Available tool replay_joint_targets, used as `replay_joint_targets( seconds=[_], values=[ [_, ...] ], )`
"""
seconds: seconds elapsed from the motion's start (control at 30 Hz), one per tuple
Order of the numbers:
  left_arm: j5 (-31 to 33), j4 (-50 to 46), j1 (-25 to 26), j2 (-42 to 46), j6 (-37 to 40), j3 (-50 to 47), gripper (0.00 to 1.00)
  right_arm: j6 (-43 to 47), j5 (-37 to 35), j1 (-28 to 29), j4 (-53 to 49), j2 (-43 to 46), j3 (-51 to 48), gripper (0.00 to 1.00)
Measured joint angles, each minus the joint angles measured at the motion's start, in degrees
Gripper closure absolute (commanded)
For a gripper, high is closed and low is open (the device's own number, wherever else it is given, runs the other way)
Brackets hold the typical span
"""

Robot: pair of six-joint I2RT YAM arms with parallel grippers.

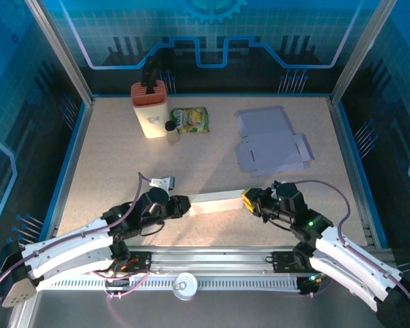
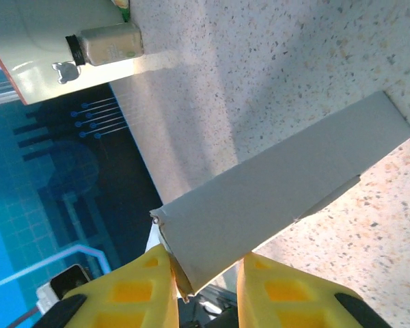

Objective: Fold the paper box

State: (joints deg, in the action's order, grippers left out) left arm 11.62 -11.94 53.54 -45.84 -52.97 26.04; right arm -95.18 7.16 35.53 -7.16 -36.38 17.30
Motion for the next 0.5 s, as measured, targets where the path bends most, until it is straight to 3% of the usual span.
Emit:
replay_joint_targets(
  seconds=[0.5],
  values=[
    [8.31,-0.85,6.23,-1.57,0.59,0.81,0.78,14.10,5.79,-3.72,-6.69,-2.58,3.96,0.75]
  ],
)
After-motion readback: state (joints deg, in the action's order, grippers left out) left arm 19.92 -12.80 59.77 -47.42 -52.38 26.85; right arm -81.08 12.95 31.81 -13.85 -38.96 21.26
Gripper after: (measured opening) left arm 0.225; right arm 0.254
